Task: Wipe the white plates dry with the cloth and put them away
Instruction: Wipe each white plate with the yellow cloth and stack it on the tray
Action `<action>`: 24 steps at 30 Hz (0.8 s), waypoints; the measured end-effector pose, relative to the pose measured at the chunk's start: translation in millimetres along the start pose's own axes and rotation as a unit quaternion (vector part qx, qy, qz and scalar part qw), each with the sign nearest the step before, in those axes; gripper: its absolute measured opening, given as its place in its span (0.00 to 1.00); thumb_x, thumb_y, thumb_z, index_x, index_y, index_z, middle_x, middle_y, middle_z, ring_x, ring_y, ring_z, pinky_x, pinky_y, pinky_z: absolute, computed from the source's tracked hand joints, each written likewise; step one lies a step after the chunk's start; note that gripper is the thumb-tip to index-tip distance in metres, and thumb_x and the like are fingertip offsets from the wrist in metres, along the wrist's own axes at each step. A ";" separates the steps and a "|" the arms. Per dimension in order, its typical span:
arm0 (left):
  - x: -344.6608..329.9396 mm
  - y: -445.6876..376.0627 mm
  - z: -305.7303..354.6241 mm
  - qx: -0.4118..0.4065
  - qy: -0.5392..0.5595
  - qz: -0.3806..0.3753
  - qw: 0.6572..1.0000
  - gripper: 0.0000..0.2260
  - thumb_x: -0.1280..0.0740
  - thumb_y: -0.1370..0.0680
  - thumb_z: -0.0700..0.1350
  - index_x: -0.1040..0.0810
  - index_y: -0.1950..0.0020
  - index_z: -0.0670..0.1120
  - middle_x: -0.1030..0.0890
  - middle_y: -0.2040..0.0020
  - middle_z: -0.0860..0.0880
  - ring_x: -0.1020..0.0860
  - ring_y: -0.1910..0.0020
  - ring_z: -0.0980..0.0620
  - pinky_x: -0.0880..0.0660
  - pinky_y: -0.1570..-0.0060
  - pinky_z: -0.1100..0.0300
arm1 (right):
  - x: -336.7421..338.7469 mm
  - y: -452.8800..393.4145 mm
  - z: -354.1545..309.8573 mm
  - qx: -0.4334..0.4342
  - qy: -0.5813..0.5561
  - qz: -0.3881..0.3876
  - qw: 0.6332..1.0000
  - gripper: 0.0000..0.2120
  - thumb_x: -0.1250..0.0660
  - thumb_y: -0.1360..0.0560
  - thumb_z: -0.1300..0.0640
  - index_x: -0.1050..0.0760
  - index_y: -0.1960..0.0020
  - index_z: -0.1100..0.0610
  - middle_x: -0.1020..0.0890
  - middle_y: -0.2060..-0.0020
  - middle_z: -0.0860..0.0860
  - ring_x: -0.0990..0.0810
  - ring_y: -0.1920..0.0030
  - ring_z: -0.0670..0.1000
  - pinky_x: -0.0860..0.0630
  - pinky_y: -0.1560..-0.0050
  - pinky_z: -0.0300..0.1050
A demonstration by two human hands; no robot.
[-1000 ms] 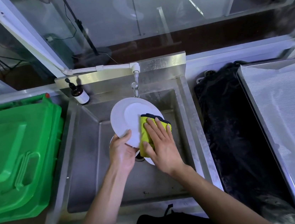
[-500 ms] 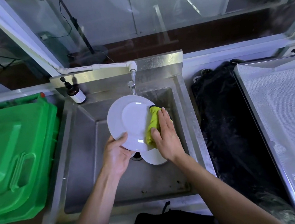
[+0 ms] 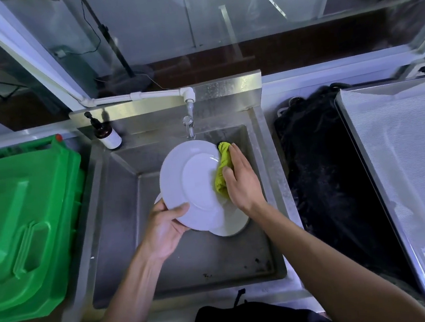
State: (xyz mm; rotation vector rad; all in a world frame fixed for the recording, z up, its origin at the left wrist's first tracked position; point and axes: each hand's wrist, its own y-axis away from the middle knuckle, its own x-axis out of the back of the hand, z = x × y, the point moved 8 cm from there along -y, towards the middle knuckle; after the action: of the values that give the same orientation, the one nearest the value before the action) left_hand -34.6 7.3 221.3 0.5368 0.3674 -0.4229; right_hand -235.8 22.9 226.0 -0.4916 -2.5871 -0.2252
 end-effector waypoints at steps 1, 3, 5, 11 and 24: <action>0.0 0.9 -0.7 0.006 -0.003 -0.003 1.000 0.25 0.27 0.30 0.37 0.21 0.33 0.43 0.18 0.36 0.40 0.18 0.39 0.37 0.18 0.54 0.38 | 0.1 -1.3 -2.7 0.006 0.005 -0.001 1.000 0.30 0.48 0.20 0.55 0.45 0.18 0.55 0.42 0.19 0.50 0.45 0.20 0.48 0.44 0.21 0.49; 1.4 2.7 -2.9 0.018 -0.018 -0.005 1.000 0.22 0.26 0.30 0.36 0.18 0.36 0.45 0.18 0.36 0.40 0.18 0.39 0.38 0.18 0.54 0.45 | -0.1 -3.0 -11.2 0.030 0.022 0.000 0.999 0.30 0.48 0.21 0.54 0.42 0.19 0.55 0.39 0.20 0.50 0.42 0.21 0.49 0.42 0.21 0.51; 3.9 3.4 -7.6 0.033 -0.035 -0.005 0.999 0.20 0.27 0.30 0.35 0.17 0.38 0.44 0.18 0.36 0.39 0.19 0.38 0.37 0.18 0.53 0.46 | -2.0 -4.5 -20.5 0.056 0.040 0.000 0.998 0.30 0.49 0.22 0.53 0.41 0.19 0.56 0.37 0.20 0.51 0.41 0.21 0.50 0.43 0.21 0.52; 0.0 4.6 -15.6 0.068 -0.069 -0.003 0.995 0.22 0.27 0.31 0.35 0.20 0.36 0.39 0.19 0.37 0.36 0.20 0.37 0.34 0.19 0.50 0.45 | -15.6 1.3 -41.1 0.122 0.086 -0.014 0.989 0.29 0.50 0.21 0.53 0.39 0.20 0.53 0.39 0.20 0.47 0.45 0.20 0.49 0.49 0.20 0.54; -11.3 8.1 -12.1 0.101 -0.110 -0.041 0.988 0.18 0.29 0.32 0.33 0.19 0.41 0.38 0.17 0.44 0.36 0.18 0.44 0.38 0.21 0.47 0.48 | -33.5 48.2 -72.3 0.415 0.143 -0.100 0.893 0.28 0.47 0.21 0.57 0.35 0.22 0.59 0.37 0.20 0.52 0.46 0.19 0.55 0.47 0.23 0.67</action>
State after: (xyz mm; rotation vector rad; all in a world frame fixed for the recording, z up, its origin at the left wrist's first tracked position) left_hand -43.0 23.6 220.0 0.6654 0.1340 -0.5975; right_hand -158.5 39.5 275.1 0.1208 -2.1634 0.6735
